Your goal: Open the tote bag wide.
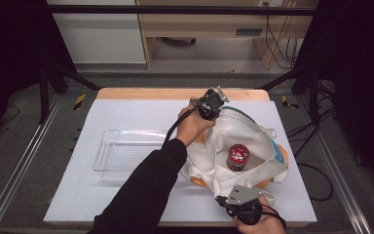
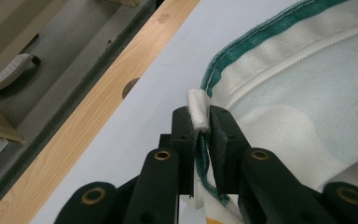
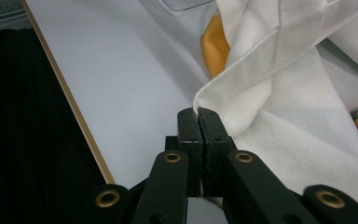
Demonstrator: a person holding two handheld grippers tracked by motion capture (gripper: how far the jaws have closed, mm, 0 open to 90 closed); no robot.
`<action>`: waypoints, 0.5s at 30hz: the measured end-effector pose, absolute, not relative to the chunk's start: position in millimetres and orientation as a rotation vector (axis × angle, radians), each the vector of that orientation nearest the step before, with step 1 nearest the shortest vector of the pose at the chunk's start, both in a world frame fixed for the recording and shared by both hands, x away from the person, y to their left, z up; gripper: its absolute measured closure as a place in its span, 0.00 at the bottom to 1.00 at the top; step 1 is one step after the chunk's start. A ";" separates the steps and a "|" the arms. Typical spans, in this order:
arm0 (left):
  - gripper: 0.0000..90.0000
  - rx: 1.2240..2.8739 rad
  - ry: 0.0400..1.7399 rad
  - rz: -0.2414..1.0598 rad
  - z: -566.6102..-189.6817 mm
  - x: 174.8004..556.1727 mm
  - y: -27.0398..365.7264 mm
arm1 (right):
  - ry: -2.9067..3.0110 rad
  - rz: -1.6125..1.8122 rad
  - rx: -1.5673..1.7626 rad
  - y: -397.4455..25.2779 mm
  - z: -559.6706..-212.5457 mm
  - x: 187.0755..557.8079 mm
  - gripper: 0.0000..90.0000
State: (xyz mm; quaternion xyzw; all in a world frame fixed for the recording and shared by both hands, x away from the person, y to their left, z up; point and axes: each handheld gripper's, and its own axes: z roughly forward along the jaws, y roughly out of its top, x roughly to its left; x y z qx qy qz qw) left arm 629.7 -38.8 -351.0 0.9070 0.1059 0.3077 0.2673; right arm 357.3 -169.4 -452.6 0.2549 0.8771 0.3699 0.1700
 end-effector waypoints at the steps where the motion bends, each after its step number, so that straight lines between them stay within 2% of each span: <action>1: 0.90 2.450 0.284 0.831 -351.5 629.0 -39.0 | 2.493 1.053 0.734 -169.5 -453.2 357.5 0.99; 10: 0.88 2.445 0.276 0.839 -348.9 623.4 -38.2 | 2.484 1.074 0.771 -172.7 -453.1 358.5 0.95; 15: 0.71 2.427 0.264 0.852 -343.8 614.7 -31.8 | 2.457 1.101 0.779 -175.0 -448.6 356.4 0.80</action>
